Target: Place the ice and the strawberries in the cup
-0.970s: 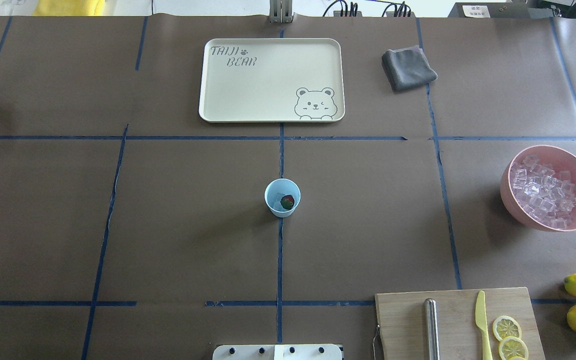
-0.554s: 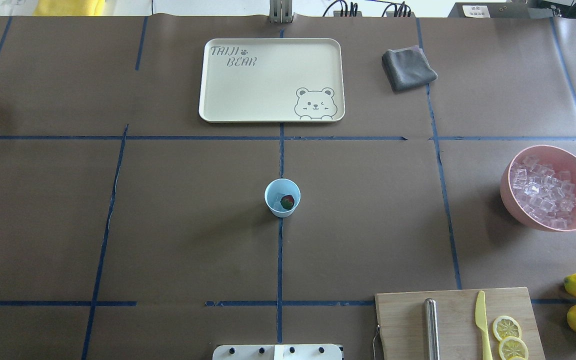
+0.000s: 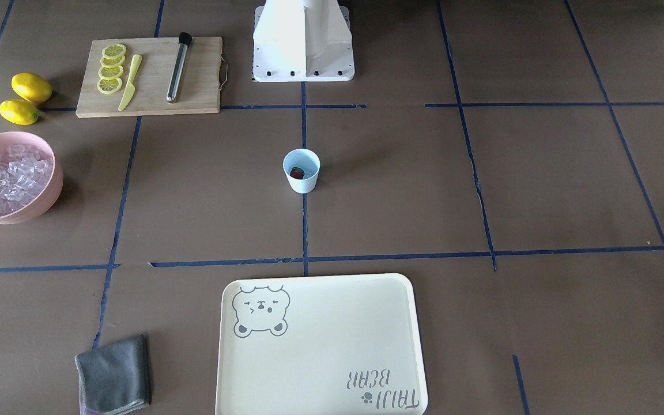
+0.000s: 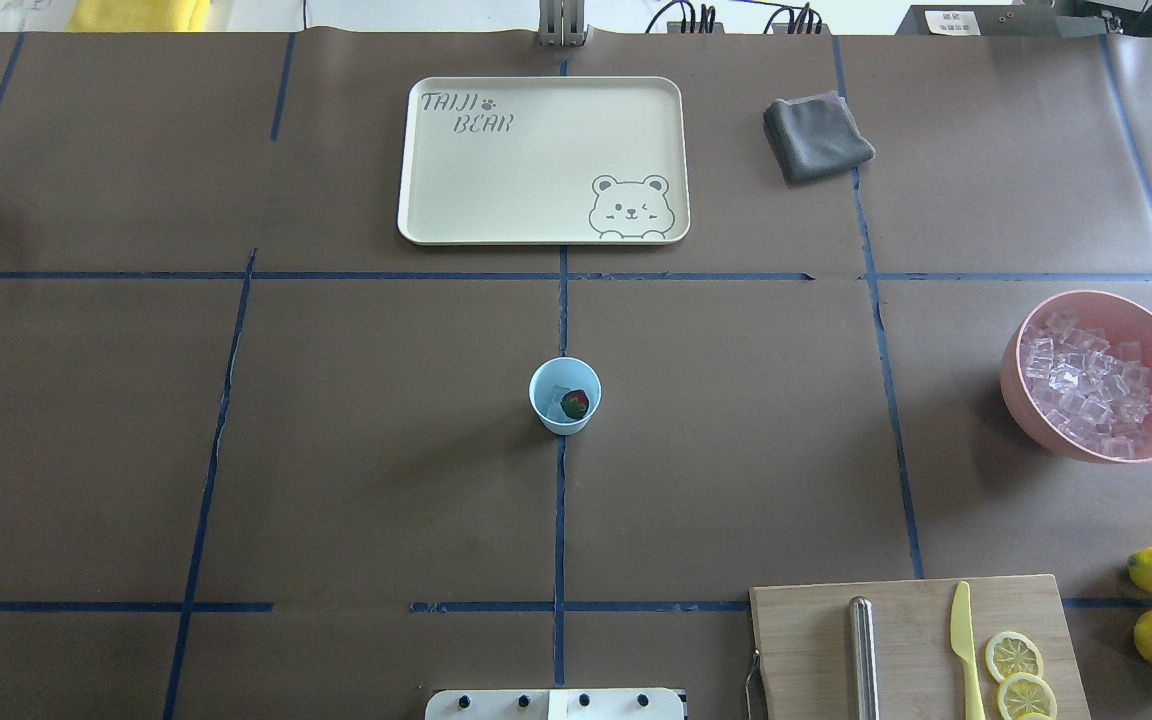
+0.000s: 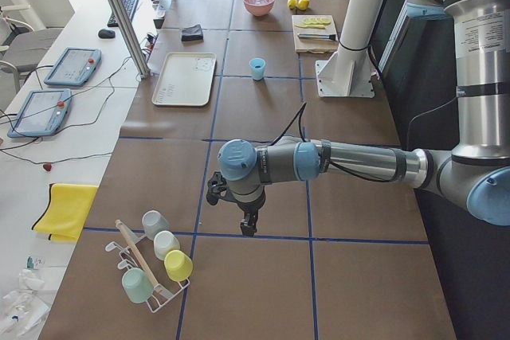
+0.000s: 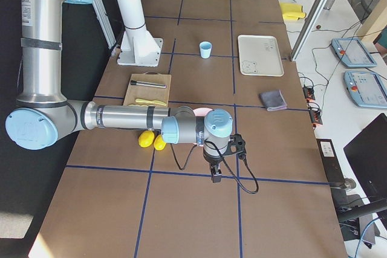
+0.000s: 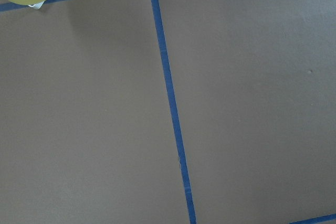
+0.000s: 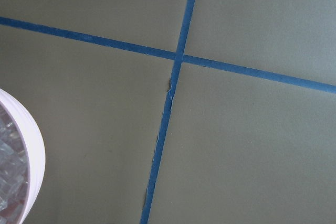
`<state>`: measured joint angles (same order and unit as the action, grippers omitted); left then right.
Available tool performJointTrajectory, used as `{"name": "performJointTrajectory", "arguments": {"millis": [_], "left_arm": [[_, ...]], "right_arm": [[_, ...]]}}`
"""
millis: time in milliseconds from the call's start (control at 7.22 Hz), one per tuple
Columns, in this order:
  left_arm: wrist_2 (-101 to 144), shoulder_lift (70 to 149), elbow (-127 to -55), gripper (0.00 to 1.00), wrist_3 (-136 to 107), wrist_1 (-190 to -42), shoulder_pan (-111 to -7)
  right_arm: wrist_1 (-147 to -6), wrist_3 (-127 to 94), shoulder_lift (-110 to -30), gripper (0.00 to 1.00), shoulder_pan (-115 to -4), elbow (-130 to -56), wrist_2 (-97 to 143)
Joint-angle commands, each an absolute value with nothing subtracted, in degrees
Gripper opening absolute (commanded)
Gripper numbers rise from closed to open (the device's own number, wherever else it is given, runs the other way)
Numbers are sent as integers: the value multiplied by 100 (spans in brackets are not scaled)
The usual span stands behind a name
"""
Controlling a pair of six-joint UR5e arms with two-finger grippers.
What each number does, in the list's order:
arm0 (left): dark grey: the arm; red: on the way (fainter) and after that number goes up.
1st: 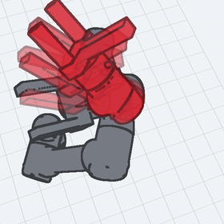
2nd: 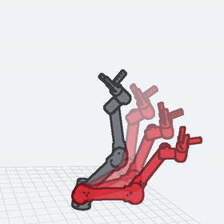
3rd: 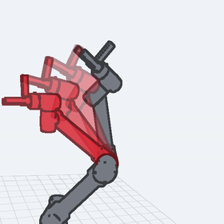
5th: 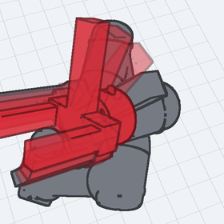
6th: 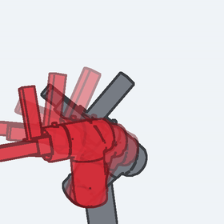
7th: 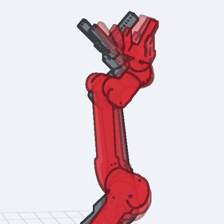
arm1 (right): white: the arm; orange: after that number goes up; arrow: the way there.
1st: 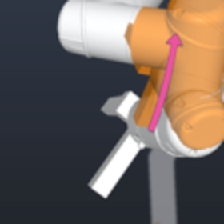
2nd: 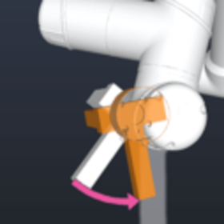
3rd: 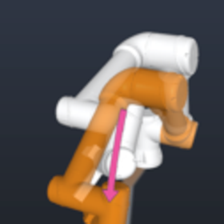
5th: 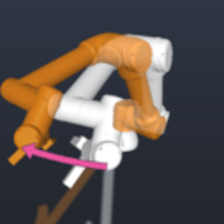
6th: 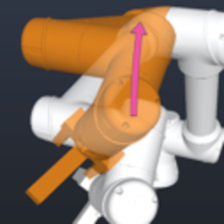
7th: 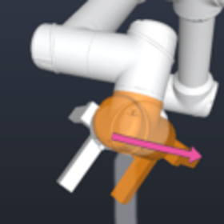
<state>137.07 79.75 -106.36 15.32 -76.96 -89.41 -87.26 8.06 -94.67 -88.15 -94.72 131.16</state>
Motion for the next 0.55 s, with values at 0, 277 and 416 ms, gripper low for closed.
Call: {"name": "performJointTrajectory", "arguments": {"millis": [0, 277, 416], "left_arm": [[13702, 7928, -10618, 100, 1128, -7875, -8939], [13711, 7910, -10626, 100, 1125, -7875, -8947], [13711, 7910, -10643, 100, 1125, -7875, -8947]], "right_arm": [[-8797, 791, -9492, 100, -8815, -9510, 13157], [-8789, 756, -9449, 100, -8815, -9492, 13123], [-8789, 747, -9500, 100, -8815, -9579, 13166]]}}
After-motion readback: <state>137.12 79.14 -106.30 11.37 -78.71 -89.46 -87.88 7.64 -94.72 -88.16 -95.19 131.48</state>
